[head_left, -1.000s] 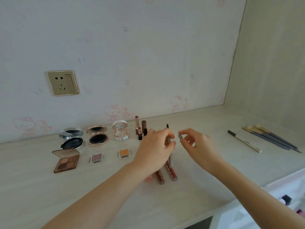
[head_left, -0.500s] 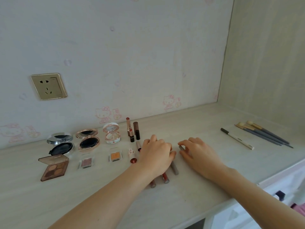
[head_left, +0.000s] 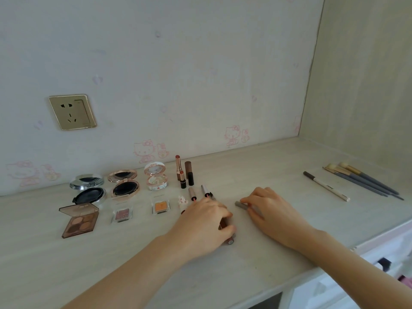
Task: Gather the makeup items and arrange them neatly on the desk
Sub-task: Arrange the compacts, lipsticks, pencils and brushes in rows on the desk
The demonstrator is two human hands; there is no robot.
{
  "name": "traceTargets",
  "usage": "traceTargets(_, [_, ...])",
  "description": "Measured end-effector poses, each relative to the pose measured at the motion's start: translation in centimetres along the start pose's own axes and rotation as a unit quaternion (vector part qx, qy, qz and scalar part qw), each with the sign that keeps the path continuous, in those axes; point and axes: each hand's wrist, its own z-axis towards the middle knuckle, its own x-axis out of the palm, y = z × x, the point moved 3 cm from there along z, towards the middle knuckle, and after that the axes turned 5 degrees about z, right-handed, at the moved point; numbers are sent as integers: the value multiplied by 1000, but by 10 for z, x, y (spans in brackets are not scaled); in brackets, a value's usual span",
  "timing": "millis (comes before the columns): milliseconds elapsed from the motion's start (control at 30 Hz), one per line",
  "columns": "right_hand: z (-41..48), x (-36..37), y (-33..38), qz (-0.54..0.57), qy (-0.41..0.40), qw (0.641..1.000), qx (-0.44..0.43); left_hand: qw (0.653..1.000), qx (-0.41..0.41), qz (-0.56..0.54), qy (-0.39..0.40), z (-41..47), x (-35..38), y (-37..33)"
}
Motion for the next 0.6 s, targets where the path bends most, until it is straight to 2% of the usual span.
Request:
traceTargets(333, [21,13,17,3,6,1000,-8,1000,0,15,-23,8,1,4])
traceTargets(600, [24,13,15,27,13,1000,6,999,-24,-33,-21,19,0,6])
